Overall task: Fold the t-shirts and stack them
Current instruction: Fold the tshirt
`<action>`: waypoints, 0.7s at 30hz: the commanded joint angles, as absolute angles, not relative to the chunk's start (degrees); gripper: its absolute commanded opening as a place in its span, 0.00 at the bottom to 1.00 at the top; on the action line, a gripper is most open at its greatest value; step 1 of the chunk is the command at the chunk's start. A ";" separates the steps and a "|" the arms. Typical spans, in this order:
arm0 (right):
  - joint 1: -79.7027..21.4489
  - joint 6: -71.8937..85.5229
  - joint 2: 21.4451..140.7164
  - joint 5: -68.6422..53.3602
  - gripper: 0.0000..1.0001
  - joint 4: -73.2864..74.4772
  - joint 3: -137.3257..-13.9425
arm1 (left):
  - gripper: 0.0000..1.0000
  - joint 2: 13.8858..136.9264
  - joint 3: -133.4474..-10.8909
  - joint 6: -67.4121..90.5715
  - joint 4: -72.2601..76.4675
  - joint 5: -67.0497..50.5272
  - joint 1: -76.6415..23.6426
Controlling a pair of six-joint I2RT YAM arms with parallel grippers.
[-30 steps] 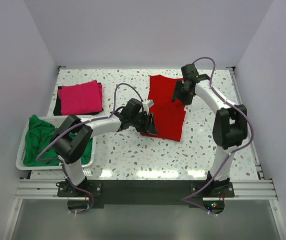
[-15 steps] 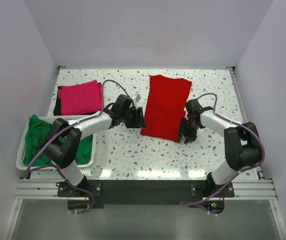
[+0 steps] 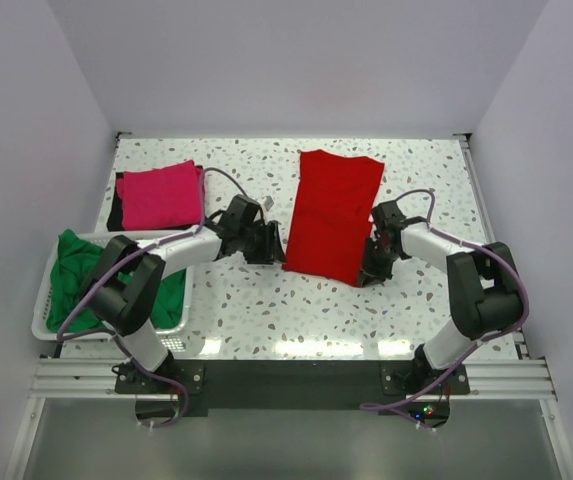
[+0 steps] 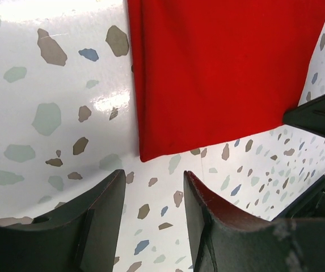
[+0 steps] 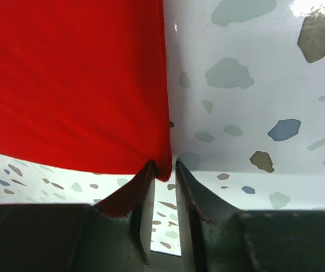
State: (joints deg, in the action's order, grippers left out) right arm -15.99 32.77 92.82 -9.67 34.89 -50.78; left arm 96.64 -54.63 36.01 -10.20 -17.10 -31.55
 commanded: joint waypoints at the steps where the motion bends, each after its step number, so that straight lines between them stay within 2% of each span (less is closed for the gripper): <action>1: -16.26 32.08 95.45 -11.69 0.23 31.64 -50.53 | 0.50 97.73 -54.32 37.00 -10.02 -17.14 -31.46; 6: -16.17 31.38 96.85 -12.30 0.15 31.99 -51.06 | 0.50 98.87 -53.97 38.05 -7.74 -19.50 -31.55; 18: -16.26 29.88 97.91 -12.57 0.11 32.96 -52.56 | 0.48 103.97 -55.90 39.02 -8.61 -17.84 -32.17; 21: -16.17 29.53 97.82 -12.66 0.08 33.40 -53.00 | 0.42 104.94 -56.16 39.02 -8.61 -17.84 -32.43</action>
